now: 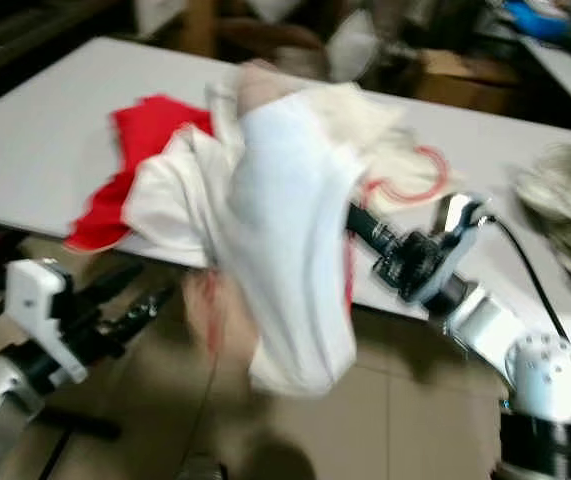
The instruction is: Hang hanger
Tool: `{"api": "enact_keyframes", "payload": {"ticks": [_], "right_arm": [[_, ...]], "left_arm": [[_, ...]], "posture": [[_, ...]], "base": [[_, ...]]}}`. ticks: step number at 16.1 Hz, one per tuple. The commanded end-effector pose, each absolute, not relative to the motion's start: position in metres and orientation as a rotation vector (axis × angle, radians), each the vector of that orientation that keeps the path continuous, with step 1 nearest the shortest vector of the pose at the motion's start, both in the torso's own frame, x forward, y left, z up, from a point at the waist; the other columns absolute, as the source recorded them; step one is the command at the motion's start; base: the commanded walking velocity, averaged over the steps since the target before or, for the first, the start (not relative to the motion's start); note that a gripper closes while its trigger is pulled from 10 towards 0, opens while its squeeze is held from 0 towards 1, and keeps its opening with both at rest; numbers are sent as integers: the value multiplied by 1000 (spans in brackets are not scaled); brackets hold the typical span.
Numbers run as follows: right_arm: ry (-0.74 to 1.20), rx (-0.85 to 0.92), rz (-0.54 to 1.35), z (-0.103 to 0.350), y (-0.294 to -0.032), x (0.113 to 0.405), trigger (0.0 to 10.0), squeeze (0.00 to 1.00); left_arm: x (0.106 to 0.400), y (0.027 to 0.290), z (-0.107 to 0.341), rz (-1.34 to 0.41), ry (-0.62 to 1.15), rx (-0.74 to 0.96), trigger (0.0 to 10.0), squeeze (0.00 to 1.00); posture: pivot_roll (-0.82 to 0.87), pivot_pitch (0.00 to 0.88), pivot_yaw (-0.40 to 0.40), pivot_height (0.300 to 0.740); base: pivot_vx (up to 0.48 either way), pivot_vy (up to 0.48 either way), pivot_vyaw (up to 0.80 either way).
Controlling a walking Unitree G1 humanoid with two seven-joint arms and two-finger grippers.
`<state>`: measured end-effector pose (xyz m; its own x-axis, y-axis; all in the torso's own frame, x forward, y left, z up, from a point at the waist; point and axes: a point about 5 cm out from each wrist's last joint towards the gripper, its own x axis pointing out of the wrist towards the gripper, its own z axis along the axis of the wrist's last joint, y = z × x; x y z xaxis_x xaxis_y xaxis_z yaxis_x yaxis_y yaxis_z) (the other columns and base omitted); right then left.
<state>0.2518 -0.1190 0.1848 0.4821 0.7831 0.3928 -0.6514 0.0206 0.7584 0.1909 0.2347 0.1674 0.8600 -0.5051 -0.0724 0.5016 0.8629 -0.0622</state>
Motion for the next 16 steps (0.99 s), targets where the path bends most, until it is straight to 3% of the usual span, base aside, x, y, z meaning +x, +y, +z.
{"api": "enact_keyframes", "payload": {"ticks": [1, 4, 9, 12, 16], "right_arm": [[132, 1061, 1176, 192, -122, 244, 10000, 0], [194, 1055, 1224, 175, -131, 215, 10000, 0], [207, 1042, 1168, 166, -142, 200, 10000, 0], [255, 1006, 1120, 154, -146, 195, 10000, 0], [260, 987, 1112, 155, -147, 194, 10000, 0]], "left_arm": [[188, 232, 171, -526, 80, -52, 10000, 0], [175, 218, 175, -524, 91, -45, 10000, 0], [198, 198, 168, -634, 111, -68, 10000, 0], [209, 191, 145, -594, 172, 3, 10000, 0], [216, 181, 145, -597, 146, -16, 10000, 0]], "posture": [[72, 63, -99, 740], [78, 54, -98, 740], [31, 17, -42, 740], [3, 9, -30, 740], [-13, 13, -38, 740]], "base": [[0, 0, 775], [0, 0, 760], [0, 0, 731], [0, 0, 712], [0, 0, 706]]}}
